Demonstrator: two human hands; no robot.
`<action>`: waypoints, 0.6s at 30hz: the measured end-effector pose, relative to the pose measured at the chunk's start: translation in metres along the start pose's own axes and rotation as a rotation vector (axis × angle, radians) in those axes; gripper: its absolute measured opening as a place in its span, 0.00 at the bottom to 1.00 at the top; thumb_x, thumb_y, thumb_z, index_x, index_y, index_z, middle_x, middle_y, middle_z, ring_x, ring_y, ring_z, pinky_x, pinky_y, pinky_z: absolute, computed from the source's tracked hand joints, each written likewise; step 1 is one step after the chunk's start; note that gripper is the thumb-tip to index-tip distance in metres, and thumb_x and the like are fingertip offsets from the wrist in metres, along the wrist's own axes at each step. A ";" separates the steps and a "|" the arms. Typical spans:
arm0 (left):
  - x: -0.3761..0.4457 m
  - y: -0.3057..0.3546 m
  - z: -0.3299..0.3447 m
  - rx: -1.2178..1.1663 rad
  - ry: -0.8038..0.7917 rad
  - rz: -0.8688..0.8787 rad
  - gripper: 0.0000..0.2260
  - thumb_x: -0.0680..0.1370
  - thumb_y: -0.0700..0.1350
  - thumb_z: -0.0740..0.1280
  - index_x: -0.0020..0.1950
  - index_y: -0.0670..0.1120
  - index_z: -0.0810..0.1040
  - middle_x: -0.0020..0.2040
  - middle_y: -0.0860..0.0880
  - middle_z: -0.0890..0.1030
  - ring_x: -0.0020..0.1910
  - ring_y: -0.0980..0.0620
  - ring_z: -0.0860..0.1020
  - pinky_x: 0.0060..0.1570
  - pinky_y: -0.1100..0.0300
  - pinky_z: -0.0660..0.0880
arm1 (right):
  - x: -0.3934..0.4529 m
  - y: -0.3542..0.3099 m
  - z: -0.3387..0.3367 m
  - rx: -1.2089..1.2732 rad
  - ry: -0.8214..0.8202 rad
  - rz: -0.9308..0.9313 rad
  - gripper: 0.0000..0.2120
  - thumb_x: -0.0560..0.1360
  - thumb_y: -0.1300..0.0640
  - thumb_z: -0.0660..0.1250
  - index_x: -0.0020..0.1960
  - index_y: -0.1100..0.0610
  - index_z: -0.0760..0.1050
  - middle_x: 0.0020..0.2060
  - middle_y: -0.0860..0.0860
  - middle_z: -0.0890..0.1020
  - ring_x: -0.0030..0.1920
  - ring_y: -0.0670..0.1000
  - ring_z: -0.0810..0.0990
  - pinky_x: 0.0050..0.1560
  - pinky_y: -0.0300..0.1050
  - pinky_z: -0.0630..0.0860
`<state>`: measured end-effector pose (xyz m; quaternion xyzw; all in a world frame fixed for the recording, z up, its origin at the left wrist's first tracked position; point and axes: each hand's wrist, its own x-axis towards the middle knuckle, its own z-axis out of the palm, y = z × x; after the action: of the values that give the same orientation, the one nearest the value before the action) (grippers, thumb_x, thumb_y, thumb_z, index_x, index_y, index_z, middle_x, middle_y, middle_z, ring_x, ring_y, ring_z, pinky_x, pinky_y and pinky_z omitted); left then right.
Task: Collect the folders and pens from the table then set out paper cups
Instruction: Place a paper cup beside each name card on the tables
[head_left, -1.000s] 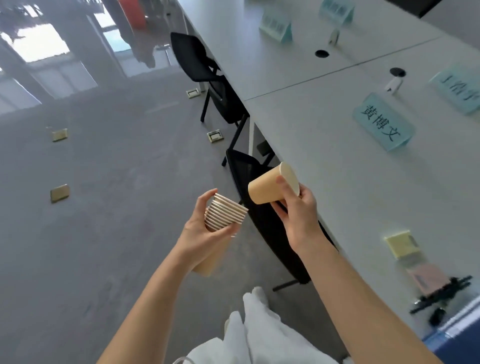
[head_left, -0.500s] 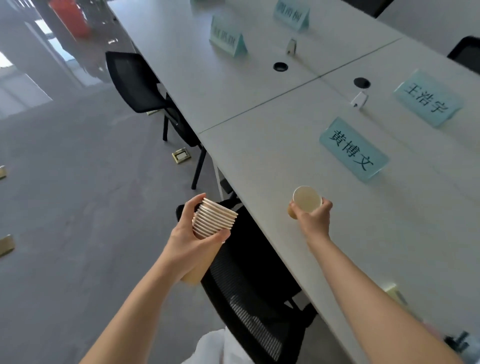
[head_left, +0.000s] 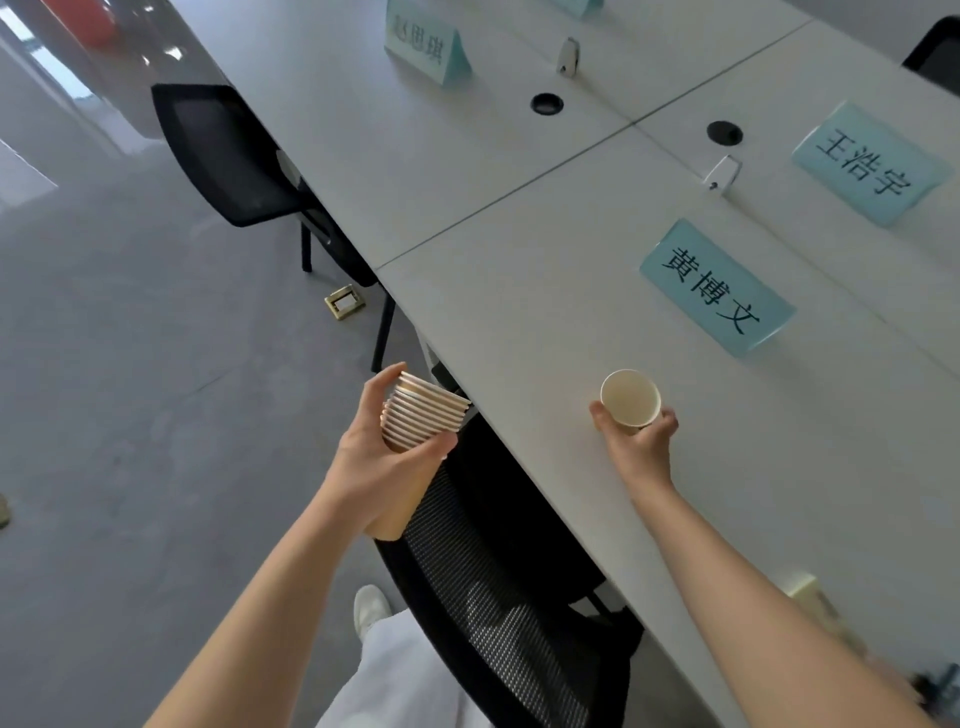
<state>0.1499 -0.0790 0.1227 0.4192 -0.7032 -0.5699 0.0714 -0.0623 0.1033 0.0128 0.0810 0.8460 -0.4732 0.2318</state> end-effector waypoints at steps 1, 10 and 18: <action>0.001 -0.002 -0.002 -0.005 -0.001 -0.003 0.35 0.71 0.46 0.76 0.70 0.66 0.62 0.51 0.51 0.78 0.43 0.53 0.81 0.35 0.63 0.79 | -0.004 0.001 0.001 0.006 0.012 0.026 0.55 0.63 0.39 0.77 0.74 0.65 0.51 0.68 0.59 0.69 0.67 0.58 0.71 0.68 0.53 0.68; 0.022 -0.032 -0.075 -0.001 0.000 -0.015 0.34 0.71 0.48 0.76 0.70 0.67 0.62 0.51 0.54 0.78 0.43 0.56 0.80 0.37 0.66 0.78 | -0.096 -0.032 0.086 -0.104 -0.250 0.208 0.28 0.63 0.44 0.70 0.54 0.63 0.74 0.44 0.55 0.78 0.46 0.56 0.78 0.56 0.56 0.77; 0.049 -0.059 -0.209 0.090 0.007 -0.002 0.34 0.68 0.51 0.77 0.67 0.69 0.64 0.46 0.53 0.81 0.42 0.55 0.81 0.44 0.58 0.81 | -0.193 -0.162 0.225 -0.150 -0.629 -0.326 0.10 0.77 0.55 0.66 0.57 0.54 0.79 0.50 0.47 0.83 0.53 0.44 0.81 0.58 0.43 0.78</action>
<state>0.2694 -0.2673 0.1245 0.4248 -0.7274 -0.5362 0.0542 0.1211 -0.1568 0.1266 -0.2218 0.7675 -0.4423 0.4077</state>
